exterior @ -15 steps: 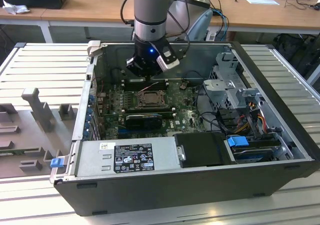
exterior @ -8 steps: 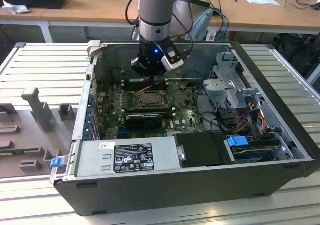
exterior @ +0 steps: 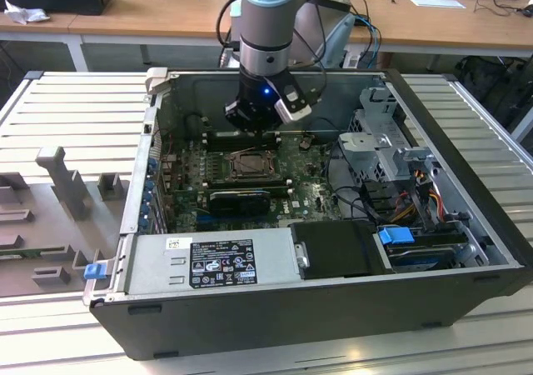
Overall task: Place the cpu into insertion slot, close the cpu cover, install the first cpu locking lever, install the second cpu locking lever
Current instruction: 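Install the first cpu locking lever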
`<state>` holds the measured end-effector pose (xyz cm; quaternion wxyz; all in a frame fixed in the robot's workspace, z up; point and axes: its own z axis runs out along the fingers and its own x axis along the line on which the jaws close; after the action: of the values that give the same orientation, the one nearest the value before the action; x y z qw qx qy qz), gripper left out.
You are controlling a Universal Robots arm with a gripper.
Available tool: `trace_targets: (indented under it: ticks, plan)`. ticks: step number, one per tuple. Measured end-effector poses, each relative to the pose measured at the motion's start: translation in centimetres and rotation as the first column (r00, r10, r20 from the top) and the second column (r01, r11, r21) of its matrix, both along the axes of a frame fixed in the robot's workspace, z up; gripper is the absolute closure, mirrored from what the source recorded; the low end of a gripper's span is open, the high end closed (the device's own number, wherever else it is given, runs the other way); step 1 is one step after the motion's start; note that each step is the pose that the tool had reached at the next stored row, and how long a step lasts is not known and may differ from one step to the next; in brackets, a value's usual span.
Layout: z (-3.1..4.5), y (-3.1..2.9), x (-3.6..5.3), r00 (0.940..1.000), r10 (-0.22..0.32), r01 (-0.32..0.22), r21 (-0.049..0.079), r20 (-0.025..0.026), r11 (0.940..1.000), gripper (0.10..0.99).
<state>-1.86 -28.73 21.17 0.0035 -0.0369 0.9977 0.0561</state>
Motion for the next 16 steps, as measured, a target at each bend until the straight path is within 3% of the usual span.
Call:
trace_targets:
  ticks: [7, 14, 16]
  plan:
    - [-0.68, 0.01, 0.18, 1.0000, 0.000, 0.000, -0.003, 0.0000, 1.0000, 0.980]
    - [-0.73, 0.00, 0.20, 1.0000, 0.000, 0.000, -0.036, 0.0000, 0.9994, 0.980]
    - [-0.81, 0.00, 0.21, 1.0000, 0.000, 0.000, -0.038, -0.0001, 0.9993, 0.980]
